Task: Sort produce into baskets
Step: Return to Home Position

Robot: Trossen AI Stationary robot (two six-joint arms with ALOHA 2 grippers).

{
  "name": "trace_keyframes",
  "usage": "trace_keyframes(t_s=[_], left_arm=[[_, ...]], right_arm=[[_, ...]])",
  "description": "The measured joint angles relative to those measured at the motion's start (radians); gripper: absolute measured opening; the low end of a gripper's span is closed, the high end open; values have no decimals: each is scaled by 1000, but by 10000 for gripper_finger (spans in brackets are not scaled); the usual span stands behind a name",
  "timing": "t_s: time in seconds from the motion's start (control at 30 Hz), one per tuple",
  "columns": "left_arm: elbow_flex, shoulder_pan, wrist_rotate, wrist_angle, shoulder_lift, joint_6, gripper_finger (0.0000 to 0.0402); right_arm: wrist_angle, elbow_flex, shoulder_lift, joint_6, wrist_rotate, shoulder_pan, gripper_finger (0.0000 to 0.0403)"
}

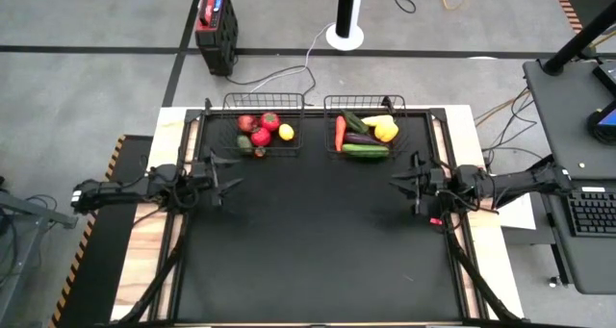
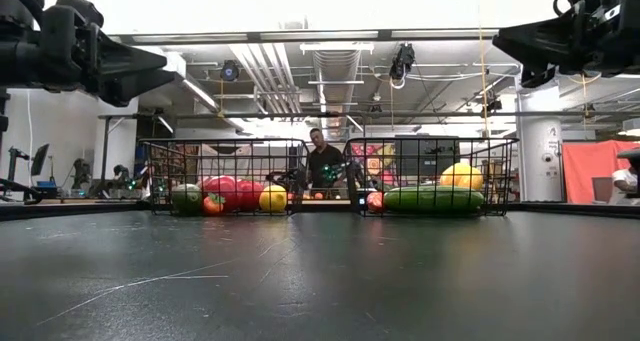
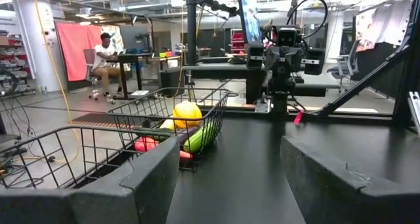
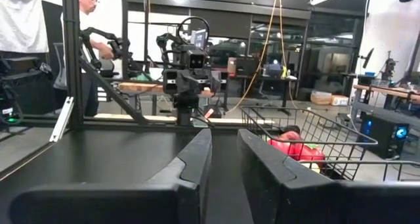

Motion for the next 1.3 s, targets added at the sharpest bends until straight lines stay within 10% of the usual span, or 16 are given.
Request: trace_keyframes(t_s=[1.3], left_arm=[[10,0,0,6,66,0,247]], right_arm=[[-3,-1,0,0,0,0,86]])
